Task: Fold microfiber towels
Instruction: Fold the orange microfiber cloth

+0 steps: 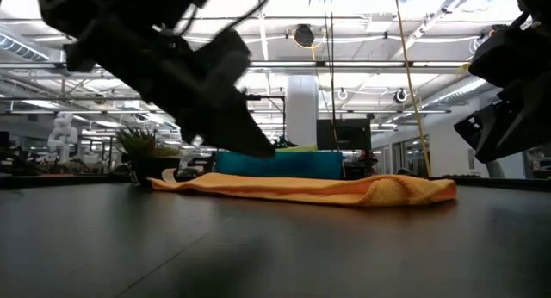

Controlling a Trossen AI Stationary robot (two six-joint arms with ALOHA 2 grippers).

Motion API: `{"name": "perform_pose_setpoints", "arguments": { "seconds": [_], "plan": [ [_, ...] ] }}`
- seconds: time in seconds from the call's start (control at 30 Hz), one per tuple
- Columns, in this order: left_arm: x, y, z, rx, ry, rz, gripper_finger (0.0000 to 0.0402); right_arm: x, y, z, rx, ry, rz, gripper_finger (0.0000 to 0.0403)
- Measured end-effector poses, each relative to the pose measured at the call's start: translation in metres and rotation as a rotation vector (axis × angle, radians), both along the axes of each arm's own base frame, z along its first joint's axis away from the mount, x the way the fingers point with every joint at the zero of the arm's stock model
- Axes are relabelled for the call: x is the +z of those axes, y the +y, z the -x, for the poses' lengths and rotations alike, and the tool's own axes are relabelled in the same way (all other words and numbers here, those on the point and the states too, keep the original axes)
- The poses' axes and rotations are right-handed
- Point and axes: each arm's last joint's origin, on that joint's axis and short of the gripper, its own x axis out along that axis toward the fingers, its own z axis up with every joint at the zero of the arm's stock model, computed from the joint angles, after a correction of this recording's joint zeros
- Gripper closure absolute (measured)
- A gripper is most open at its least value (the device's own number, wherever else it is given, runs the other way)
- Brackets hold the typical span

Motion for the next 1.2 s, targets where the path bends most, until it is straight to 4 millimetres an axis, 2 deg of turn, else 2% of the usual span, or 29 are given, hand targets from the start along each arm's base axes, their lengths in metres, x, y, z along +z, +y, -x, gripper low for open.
{"name": "perform_pose_setpoints", "arguments": {
  "seconds": [0.27,0.4,0.63,0.87,1.07,1.2],
  "plan": [
    [-0.013,-0.016,-0.053,-0.104,0.007,0.02,0.0314,0.0,0.0,0.0,-0.01,0.004,-0.022,0.0298],
    [-0.014,-0.022,-0.066,-0.163,0.05,0.023,0.0314,-0.001,0.0,0.0,-0.012,0.014,-0.023,0.0298],
    [-0.022,-0.027,-0.052,-0.219,0.293,0.022,0.0314,-0.002,0.0,0.001,-0.011,0.02,-0.02,0.0298],
    [-0.023,-0.036,-0.034,-0.254,0.452,-0.015,0.0314,-0.002,0.0,0.0,-0.011,0.011,-0.025,0.0298],
    [-0.003,-0.051,-0.023,-0.289,0.407,-0.043,0.0314,0.0,0.001,-0.001,-0.016,-0.002,-0.041,0.0298],
    [0.013,-0.067,-0.024,-0.328,0.283,-0.046,0.0314,0.003,0.002,-0.004,-0.011,-0.046,-0.056,0.0298]
  ]
}}
